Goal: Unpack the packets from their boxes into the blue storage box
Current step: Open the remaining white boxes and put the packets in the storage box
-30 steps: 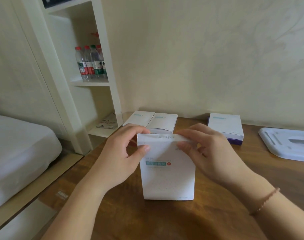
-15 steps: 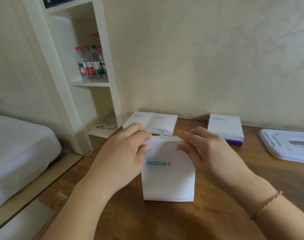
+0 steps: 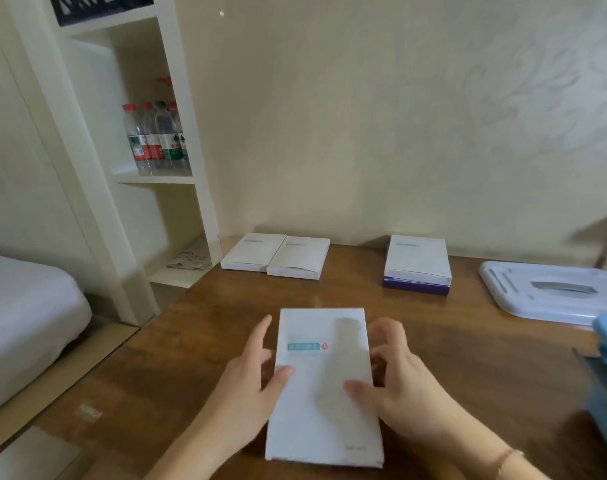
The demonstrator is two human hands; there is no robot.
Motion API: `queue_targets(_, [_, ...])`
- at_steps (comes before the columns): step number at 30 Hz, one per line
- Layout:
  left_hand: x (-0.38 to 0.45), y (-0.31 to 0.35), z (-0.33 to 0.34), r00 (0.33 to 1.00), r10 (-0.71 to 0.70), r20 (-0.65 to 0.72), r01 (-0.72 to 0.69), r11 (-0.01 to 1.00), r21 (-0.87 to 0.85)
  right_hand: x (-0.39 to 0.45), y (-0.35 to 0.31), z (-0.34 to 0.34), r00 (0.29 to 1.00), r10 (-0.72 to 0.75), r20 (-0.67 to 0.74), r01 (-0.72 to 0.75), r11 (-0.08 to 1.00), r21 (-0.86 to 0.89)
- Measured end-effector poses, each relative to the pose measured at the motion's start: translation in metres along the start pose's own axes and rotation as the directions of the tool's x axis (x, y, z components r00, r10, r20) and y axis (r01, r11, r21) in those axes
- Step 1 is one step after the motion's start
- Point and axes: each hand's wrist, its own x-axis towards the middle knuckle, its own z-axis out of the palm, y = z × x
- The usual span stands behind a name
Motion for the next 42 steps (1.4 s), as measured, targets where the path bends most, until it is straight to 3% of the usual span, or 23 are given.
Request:
queue_targets(2, [0.007, 0.001, 0.016, 0.998, 0.034, -0.053, -0.036, 0.999, -0.032, 0.000, 0.015, -0.003, 0.997, 0.051, -0.064, -0.047, 0.997, 0.054])
queue_targets(5, [0.037, 0.028, 0.024, 0.992, 0.107, -0.064, -0.122, 0.936, -0.331, 0.020, 0.015, -0.020, 0.944, 0.117, -0.307, -0.024, 0.957, 0.291])
queue_targets(8, [0.078, 0.072, 0.035, 0.936, 0.345, 0.072, -0.268, 0.829, -0.491, 0.055, 0.010, -0.049, 0.763, 0.123, -0.634, 0.109, 0.943, 0.314])
queue_targets(10, [0.110, 0.097, 0.048, 0.890, 0.449, 0.076, -0.372, 0.812, -0.450, 0.079, 0.011, -0.067, 0.645, 0.162, -0.747, 0.142, 0.935, 0.325])
queue_targets(11, [0.129, 0.106, 0.056, 0.879, 0.474, 0.055, -0.405, 0.801, -0.441, 0.091, 0.013, -0.076, 0.628, 0.174, -0.759, 0.157, 0.926, 0.343])
queue_targets(13, [0.166, 0.119, 0.072, 0.884, 0.468, 0.010, -0.416, 0.796, -0.440, 0.110, 0.021, -0.090, 0.700, 0.144, -0.700, 0.167, 0.920, 0.356])
queue_targets(16, [0.207, 0.128, 0.096, 0.900, 0.435, 0.029, -0.374, 0.802, -0.466, 0.132, 0.041, -0.112, 0.800, 0.144, -0.583, -0.085, 0.988, 0.128])
queue_targets(18, [0.224, 0.134, 0.110, 0.892, 0.448, 0.055, -0.381, 0.813, -0.441, 0.140, 0.055, -0.121, 0.817, 0.170, -0.551, -0.180, 0.983, 0.036])
queue_targets(23, [0.253, 0.136, 0.136, 0.906, 0.413, 0.090, -0.347, 0.848, -0.401, 0.162, 0.090, -0.116, 0.796, 0.193, -0.573, -0.221, 0.975, 0.020])
queue_targets(27, [0.266, 0.132, 0.146, 0.907, 0.388, 0.166, -0.327, 0.894, -0.305, 0.169, 0.104, -0.109, 0.736, 0.244, -0.632, -0.256, 0.964, 0.074])
queue_targets(32, [0.272, 0.129, 0.152, 0.927, 0.309, 0.213, -0.282, 0.948, -0.145, 0.173, 0.108, -0.105, 0.694, 0.203, -0.691, -0.296, 0.955, -0.018])
queue_targets(34, [0.271, 0.120, 0.145, 0.911, 0.353, 0.213, -0.349, 0.935, -0.061, 0.173, 0.105, -0.107, 0.701, 0.219, -0.679, -0.324, 0.946, -0.030])
queue_targets(35, [0.273, 0.111, 0.136, 0.911, 0.386, 0.144, -0.399, 0.914, 0.078, 0.172, 0.101, -0.108, 0.686, 0.198, -0.700, -0.332, 0.941, -0.059])
queue_targets(37, [0.283, 0.088, 0.109, 0.888, 0.456, -0.064, -0.390, 0.820, 0.419, 0.168, 0.088, -0.104, 0.600, 0.065, -0.798, -0.269, 0.955, -0.124])
queue_targets(39, [0.291, 0.058, 0.080, 0.910, 0.393, -0.129, -0.235, 0.749, 0.620, 0.165, 0.066, -0.086, 0.511, -0.160, -0.844, -0.067, 0.972, -0.225])
queue_targets(40, [0.292, 0.044, 0.069, 0.948, 0.300, -0.107, -0.160, 0.737, 0.656, 0.166, 0.054, -0.072, 0.520, -0.248, -0.818, 0.018, 0.960, -0.280])
queue_targets(42, [0.284, 0.023, 0.059, 0.993, 0.115, -0.023, -0.073, 0.758, 0.648, 0.170, 0.033, -0.036, 0.658, -0.354, -0.664, 0.130, 0.923, -0.363])
